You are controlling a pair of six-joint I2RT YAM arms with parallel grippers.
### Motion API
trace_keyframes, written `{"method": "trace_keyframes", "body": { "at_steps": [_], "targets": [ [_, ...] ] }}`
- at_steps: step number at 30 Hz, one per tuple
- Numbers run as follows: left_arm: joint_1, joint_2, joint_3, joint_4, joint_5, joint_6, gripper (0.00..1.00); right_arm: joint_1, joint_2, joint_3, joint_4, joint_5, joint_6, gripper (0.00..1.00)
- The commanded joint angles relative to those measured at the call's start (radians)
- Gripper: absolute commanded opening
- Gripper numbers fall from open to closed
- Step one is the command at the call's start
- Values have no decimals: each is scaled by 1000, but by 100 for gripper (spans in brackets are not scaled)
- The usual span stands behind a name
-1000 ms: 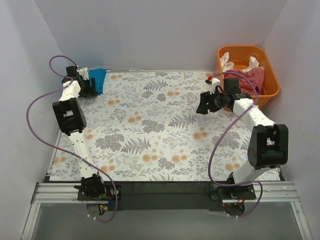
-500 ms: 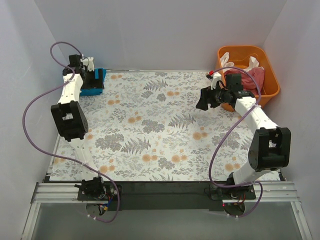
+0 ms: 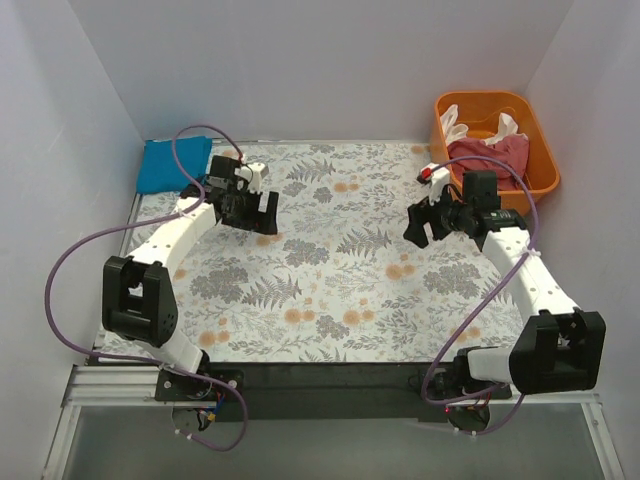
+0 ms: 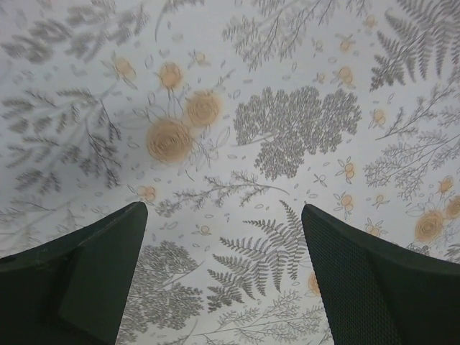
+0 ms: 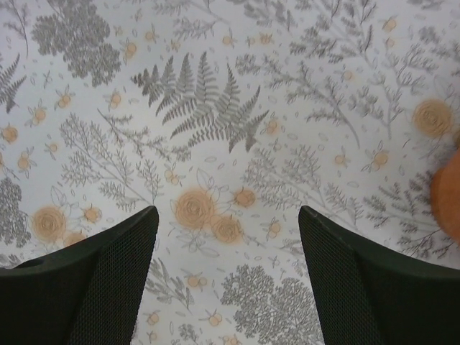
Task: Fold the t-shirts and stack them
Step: Reset both grippers
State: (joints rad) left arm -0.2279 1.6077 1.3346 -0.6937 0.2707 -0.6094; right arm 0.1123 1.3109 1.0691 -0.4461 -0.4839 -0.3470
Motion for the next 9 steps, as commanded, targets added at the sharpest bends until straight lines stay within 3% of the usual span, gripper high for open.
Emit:
{"method": "trace_keyframes", "body": {
  "at_steps": [1,9],
  "targets": [
    [-24,-80,-124,71,-8,-90,89,-3,-62,-86,-65,36,-86,86],
    [-56,-167,-258,120,-33,-138,89,-3,-191,-227,-75,59,-96,86]
  ]
}}
